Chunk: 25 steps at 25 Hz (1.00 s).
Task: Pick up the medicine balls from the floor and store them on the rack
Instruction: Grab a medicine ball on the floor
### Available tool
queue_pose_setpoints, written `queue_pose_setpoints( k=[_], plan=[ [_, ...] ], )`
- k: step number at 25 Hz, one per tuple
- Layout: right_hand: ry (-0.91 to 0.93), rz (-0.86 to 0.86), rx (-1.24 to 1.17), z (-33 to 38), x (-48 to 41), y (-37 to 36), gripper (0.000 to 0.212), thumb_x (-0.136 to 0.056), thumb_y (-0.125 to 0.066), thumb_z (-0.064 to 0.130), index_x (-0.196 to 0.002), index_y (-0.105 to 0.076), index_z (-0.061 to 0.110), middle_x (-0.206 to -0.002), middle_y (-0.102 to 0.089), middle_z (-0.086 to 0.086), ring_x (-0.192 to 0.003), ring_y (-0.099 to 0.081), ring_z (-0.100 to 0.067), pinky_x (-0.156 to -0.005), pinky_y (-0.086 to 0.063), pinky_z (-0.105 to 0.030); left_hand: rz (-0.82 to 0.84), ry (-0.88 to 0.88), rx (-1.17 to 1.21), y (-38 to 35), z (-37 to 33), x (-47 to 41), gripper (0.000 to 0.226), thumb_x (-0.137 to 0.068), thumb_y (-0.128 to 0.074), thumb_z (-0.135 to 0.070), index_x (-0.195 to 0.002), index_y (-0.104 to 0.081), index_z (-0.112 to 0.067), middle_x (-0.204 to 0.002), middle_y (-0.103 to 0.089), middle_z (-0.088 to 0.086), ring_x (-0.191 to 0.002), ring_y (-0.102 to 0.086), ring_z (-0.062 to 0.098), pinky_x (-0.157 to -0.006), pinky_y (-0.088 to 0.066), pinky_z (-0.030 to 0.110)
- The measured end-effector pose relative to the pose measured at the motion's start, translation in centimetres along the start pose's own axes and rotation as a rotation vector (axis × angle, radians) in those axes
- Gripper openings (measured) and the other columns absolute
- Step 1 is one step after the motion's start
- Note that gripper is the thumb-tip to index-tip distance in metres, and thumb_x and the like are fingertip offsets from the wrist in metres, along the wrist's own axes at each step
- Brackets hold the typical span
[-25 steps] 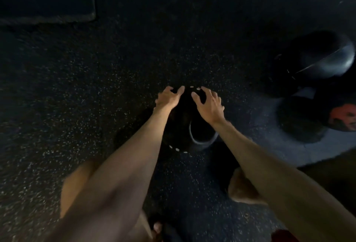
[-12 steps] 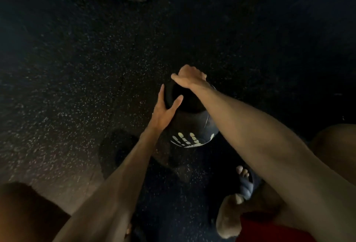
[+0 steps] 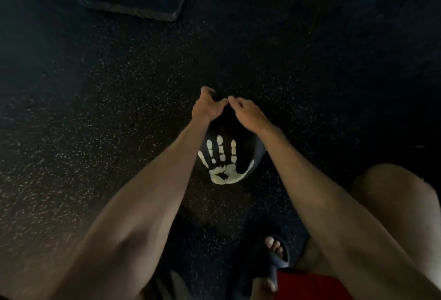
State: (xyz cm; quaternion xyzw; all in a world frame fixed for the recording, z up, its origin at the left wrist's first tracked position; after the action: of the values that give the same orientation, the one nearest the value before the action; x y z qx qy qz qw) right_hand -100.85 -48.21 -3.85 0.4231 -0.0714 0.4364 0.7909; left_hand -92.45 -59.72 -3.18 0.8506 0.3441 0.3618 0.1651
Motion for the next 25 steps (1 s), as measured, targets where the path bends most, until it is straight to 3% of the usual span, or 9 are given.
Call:
queue_pose_setpoints(
  k=[3,5,8,11,15,17,20,22,25],
  plan=[
    [0.164,-0.21,0.084,-1.2,2.1,1.2,0.06,-0.099,-0.035,0.065,-0.135,-0.056,0.022,-0.132,-0.061,-0.002,-0.128,-0.051,-0.022,-0.117,-0.03,-0.051,-0.097,0.057,0.027,0.5,-1.7,-3.5,0.035,-0.095,-0.06,-0.024,-0.127,-0.055,-0.013,-0.125,-0.062,0.009,-0.119,-0.059,0.026,-0.101,-0.046,0.034],
    [0.155,-0.296,0.032,-1.9,1.6,2.3,0.059,-0.098,-0.04,0.064,-0.136,-0.054,0.021,-0.134,-0.06,-0.002,-0.129,-0.049,-0.02,-0.116,-0.026,-0.046,-0.077,-0.087,-0.061,0.2,-3.1,-4.1,0.03,-0.097,-0.057,-0.025,-0.124,-0.06,-0.014,-0.123,-0.064,0.007,-0.118,-0.06,0.023,-0.099,-0.045,0.031],
    [0.019,-0.293,-0.055,-2.1,-1.8,4.3,0.058,-0.099,-0.041,0.063,-0.133,-0.056,0.019,-0.13,-0.061,-0.003,-0.126,-0.052,-0.022,-0.111,-0.031,-0.048,-0.065,-0.28,-0.199,-1.3,-3.4,-2.2,0.037,-0.099,-0.048,-0.044,-0.131,-0.054,-0.027,-0.127,-0.063,0.003,-0.122,-0.058,0.025,-0.109,-0.041,0.049],
    [-0.154,-0.286,-0.122,-2.1,-5.0,6.0,0.059,-0.098,-0.041,0.063,-0.131,-0.058,0.017,-0.128,-0.062,-0.005,-0.124,-0.054,-0.024,-0.108,-0.033,-0.051,-0.173,-0.423,-0.433,-2.2,-2.1,1.0,0.058,-0.098,-0.04,-0.059,-0.151,-0.031,-0.037,-0.161,-0.026,0.006,-0.15,-0.02,0.028,-0.12,-0.015,0.055],
    [-0.223,-0.236,-0.163,-0.8,-8.7,7.0,0.04,-0.099,-0.043,0.061,-0.096,-0.057,0.023,-0.1,-0.067,-0.001,-0.096,-0.058,-0.019,-0.101,-0.036,-0.049,-0.147,-0.458,-0.452,-2.3,-1.5,1.7,0.066,-0.098,-0.039,-0.064,-0.155,-0.01,-0.048,-0.167,-0.002,0.002,-0.154,0.004,0.023,-0.121,-0.003,0.059],
    [-0.162,-0.258,-0.177,0.1,-10.5,7.4,0.031,-0.099,-0.047,0.056,-0.094,-0.054,0.026,-0.097,-0.071,0.001,-0.088,-0.059,-0.014,-0.089,-0.044,-0.041,-0.174,-0.382,-0.43,-1.5,-2.0,-0.2,0.063,-0.096,-0.034,-0.069,-0.153,-0.012,-0.052,-0.167,-0.007,0.001,-0.154,-0.001,0.024,-0.12,-0.009,0.062],
    [-0.044,-0.309,-0.144,1.1,-13.2,8.6,0.031,-0.101,-0.05,0.046,-0.115,-0.063,0.022,-0.115,-0.068,0.0,-0.096,-0.062,-0.013,-0.077,-0.051,-0.032,-0.215,-0.3,-0.445,-1.1,-4.9,-3.8,0.06,-0.094,-0.028,-0.073,-0.15,-0.025,-0.052,-0.164,-0.021,0.002,-0.152,-0.014,0.025,-0.118,-0.017,0.062],
    [-0.026,-0.307,-0.101,1.2,-14.5,9.1,0.034,-0.101,-0.047,0.044,-0.123,-0.062,0.023,-0.125,-0.063,-0.003,-0.113,-0.06,-0.019,-0.093,-0.052,-0.04,-0.198,-0.239,-0.454,-0.9,-7.2,-7.6,0.059,-0.093,-0.031,-0.07,-0.147,-0.035,-0.048,-0.159,-0.031,0.003,-0.147,-0.025,0.026,-0.114,-0.023,0.064],
    [-0.016,-0.363,-0.075,0.8,-14.7,9.3,0.045,-0.101,-0.043,0.048,-0.14,-0.052,0.028,-0.147,-0.051,-0.001,-0.137,-0.044,-0.022,-0.113,-0.036,-0.05,-0.105,-0.136,-0.431,-0.5,-10.9,-14.7,0.059,-0.089,-0.037,-0.071,-0.139,-0.05,-0.041,-0.144,-0.05,0.004,-0.133,-0.044,0.031,-0.107,-0.031,0.063]
  ],
)
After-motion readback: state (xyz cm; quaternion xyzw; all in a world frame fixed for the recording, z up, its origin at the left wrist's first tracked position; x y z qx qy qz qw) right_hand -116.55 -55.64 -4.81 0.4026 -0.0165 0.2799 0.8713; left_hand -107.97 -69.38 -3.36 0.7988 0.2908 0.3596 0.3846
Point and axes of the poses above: each hand's wrist, its own x-axis away from the middle knuckle, its own y-axis out of the back of the hand, z = x × y, the point moved 7 cm from there along -x, towards the middle knuckle
